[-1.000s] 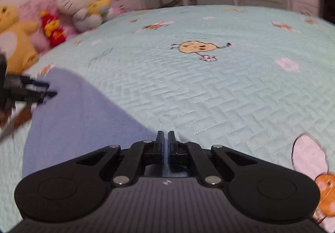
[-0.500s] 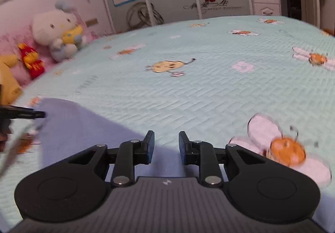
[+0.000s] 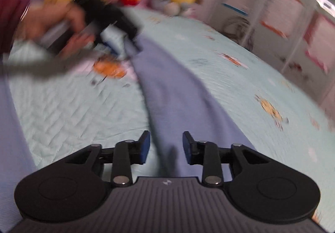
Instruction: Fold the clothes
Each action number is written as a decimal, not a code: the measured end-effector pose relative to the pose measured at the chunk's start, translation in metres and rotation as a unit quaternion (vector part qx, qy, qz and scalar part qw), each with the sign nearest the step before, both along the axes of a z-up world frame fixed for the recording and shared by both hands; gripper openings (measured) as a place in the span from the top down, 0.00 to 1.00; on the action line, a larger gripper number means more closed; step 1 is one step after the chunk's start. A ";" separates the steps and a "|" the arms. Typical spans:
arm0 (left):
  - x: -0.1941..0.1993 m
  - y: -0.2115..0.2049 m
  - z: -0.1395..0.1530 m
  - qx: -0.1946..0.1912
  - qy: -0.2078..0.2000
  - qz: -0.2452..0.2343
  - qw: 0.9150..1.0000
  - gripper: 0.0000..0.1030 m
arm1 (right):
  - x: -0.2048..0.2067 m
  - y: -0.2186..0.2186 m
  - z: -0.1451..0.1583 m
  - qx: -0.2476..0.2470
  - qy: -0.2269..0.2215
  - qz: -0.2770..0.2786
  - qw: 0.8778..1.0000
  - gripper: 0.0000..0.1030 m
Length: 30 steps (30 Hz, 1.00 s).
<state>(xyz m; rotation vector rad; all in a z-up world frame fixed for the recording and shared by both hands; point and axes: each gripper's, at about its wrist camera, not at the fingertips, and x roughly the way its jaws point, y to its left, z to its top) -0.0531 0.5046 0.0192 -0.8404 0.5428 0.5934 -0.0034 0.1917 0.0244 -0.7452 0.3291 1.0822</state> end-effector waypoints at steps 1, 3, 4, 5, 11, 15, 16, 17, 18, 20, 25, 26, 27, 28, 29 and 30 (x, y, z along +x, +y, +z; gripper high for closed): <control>0.003 0.003 0.000 0.000 -0.005 0.003 1.000 0.40 | -0.005 0.010 -0.008 -0.020 -0.034 0.000 0.999 0.64; 0.005 0.012 -0.002 -0.009 -0.021 0.018 1.000 0.40 | -0.015 0.027 -0.023 -0.048 -0.094 0.002 0.994 0.64; 0.004 0.018 -0.005 -0.018 -0.034 0.028 0.999 0.40 | -0.020 0.033 -0.029 -0.056 -0.121 0.004 0.991 0.64; 0.004 0.023 -0.008 -0.027 -0.046 0.040 0.998 0.42 | -0.024 0.038 -0.034 -0.062 -0.146 0.006 0.987 0.64; 0.015 0.048 -0.006 -0.005 -0.007 0.044 0.999 0.91 | -0.037 0.061 -0.057 -0.099 -0.270 0.025 0.957 0.80; 0.022 0.060 0.004 0.029 0.016 0.024 0.999 0.93 | -0.034 0.056 -0.051 -0.081 -0.227 0.034 0.970 0.92; 0.024 0.062 0.004 0.040 0.026 0.021 0.999 0.93 | -0.034 0.053 -0.051 -0.078 -0.205 0.035 0.975 0.93; 0.025 0.064 0.003 0.042 0.029 0.020 0.998 0.93 | -0.034 0.051 -0.051 -0.075 -0.182 0.036 0.980 0.94; 0.026 0.063 0.001 0.048 0.030 0.017 0.998 0.93 | -0.033 0.049 -0.050 -0.072 -0.162 0.037 0.983 0.94; 0.029 0.059 0.002 0.074 0.039 0.011 0.996 0.91 | -0.026 0.046 -0.048 -0.064 -0.138 0.033 0.988 0.94; 0.017 0.071 -0.005 0.027 0.005 0.040 0.999 0.88 | -0.014 0.030 -0.030 -0.040 -0.053 0.049 0.997 0.91; 0.011 0.073 -0.005 0.017 -0.004 0.050 0.999 0.86 | -0.008 0.024 -0.022 -0.024 -0.016 0.047 0.998 0.90; 0.004 0.073 -0.003 0.014 -0.009 0.062 0.998 0.80 | 0.001 0.016 -0.012 0.000 0.033 0.045 0.998 0.81; -0.003 0.073 -0.001 0.018 -0.010 0.077 0.997 0.75 | 0.011 0.007 -0.003 0.027 0.080 0.040 0.996 0.72; -0.009 0.071 0.003 0.030 -0.005 0.092 0.995 0.66 | 0.024 -0.002 0.005 0.059 0.127 0.029 0.990 0.71; -0.015 0.067 0.008 0.049 0.004 0.107 0.993 0.66 | 0.038 -0.011 0.012 0.093 0.173 0.016 0.980 0.71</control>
